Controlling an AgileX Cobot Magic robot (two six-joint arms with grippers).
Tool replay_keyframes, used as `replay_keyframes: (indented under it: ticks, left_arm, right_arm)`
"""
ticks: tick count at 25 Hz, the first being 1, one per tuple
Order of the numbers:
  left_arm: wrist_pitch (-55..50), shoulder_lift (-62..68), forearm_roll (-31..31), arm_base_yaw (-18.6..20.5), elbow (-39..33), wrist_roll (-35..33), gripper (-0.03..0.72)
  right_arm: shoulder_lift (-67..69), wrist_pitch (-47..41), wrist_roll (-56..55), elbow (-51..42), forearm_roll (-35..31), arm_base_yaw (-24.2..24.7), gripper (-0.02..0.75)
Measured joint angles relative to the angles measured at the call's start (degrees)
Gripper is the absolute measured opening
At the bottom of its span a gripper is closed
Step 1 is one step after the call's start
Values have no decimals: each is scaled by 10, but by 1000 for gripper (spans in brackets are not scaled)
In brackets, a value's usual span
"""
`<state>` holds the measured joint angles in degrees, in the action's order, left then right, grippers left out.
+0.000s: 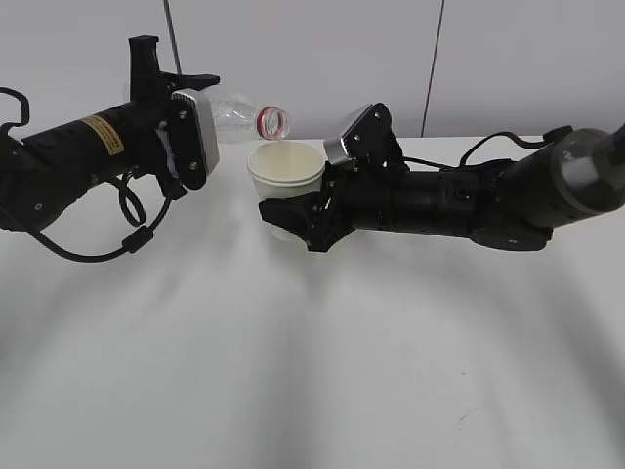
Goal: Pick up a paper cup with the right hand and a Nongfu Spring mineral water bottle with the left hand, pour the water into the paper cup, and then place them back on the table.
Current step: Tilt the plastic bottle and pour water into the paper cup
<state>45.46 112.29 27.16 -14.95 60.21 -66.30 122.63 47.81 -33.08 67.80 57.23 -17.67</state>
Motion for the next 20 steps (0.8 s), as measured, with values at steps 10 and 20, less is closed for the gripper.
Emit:
replay_keyframes:
  ticks: [10,20]
  left_arm:
    - [1,0,0,0,0,-28,344]
    - [1,-1,0,0,0,-50,343]
  right_arm:
    - [0,0,0,0,1,0,511]
    - [0,0,-2,0,25,0,511]
